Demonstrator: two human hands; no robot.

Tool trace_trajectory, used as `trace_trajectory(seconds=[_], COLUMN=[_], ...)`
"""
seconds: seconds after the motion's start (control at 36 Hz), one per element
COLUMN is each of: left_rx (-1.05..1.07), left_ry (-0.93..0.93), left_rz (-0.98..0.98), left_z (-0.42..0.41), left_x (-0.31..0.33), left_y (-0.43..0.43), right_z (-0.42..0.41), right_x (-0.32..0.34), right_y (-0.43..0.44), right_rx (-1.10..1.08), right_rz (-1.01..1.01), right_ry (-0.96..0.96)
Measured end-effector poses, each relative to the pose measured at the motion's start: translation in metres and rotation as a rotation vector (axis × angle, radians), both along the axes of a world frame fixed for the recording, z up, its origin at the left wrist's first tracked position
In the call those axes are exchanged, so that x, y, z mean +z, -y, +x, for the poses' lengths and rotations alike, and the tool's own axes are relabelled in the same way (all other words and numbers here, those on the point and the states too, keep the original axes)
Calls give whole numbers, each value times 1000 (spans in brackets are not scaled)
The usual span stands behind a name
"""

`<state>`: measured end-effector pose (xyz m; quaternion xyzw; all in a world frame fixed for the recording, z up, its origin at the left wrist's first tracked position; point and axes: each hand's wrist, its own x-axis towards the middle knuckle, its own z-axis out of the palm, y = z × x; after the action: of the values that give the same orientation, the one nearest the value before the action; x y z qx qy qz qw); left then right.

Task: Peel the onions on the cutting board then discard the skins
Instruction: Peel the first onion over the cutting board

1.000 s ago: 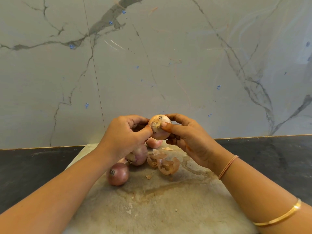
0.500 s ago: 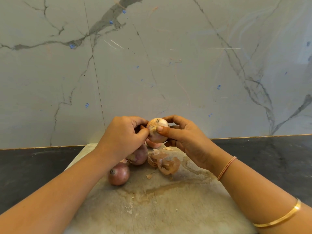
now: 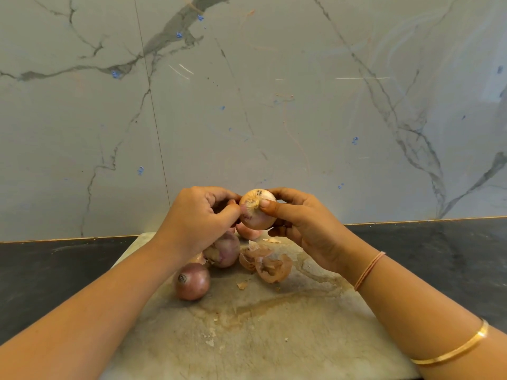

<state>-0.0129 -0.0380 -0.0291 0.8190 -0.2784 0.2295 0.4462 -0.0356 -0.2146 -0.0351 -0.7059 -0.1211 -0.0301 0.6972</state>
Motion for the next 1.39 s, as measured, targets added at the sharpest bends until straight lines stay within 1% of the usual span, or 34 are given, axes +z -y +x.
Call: trace_trajectory(seconds=[0.06, 0.14, 0.19, 0.25, 0.36, 0.53, 0.64, 0.69, 0.75, 0.78, 0.83, 0.86, 0.89, 0.97, 1.06, 1.14, 1.22, 1.39], left_rx=[-13, -70, -81, -84, -91, -104, -170, -158, -95, -36, 92, 122, 115, -54, -146, -163, -130, -145], left_ry=[-46, -197, -222, -195, -212, -211, -316, -359, -366, -332, -179, -108, -63, -27, 161, 310, 348, 306], left_rz=[-61, -214, -277, -273, -196, -256, -349, -393, -407, -367, -151, -66, -19, 3, 174, 229, 247, 282], left_z=[-1, -2, 0, 2, 3, 3, 3, 7, 12, 15, 19, 18, 17, 10, 4, 6, 7, 6], left_x=[0, 1, 0, -1, -1, -1, -1, -2, -4, -6, -8, -8, -8, -6, -4, -3, -3, -2], left_y=[1, 7, 8, 7, 9, 11, 10, 10, 9, 8, 4, 3, 2, 3, 5, 4, 3, 2], right_z=[0, 0, 1, 1, 1, 0, 0, 0, -1, -1, -1, -2, -2, -1, -1, -2, -3, -3], right_x=[0, 1, 2, 2, 2, 4, 4, 4, 5, 5, 6, 6, 7, 6, 6, 7, 6, 5], right_y=[0, 0, 0, 1, 0, 0, 0, 0, 0, 1, 1, 1, 1, 1, 1, 1, 1, -1], right_rx=[2, -7, -20, -36, -35, -6, 6, 13, 23, 29, 28, 22, 14, -15, -45, -63, -68, -69], right_rz=[24, 78, 104, 111, 126, 141, 147, 149, 166, 179, 209, 221, 230, 243, 251, 247, 214, 165], right_ry=[1, -4, -7, -6, -11, -22, -34, -38, -42, -44, -48, -51, -55, -73, -86, -93, -97, -108])
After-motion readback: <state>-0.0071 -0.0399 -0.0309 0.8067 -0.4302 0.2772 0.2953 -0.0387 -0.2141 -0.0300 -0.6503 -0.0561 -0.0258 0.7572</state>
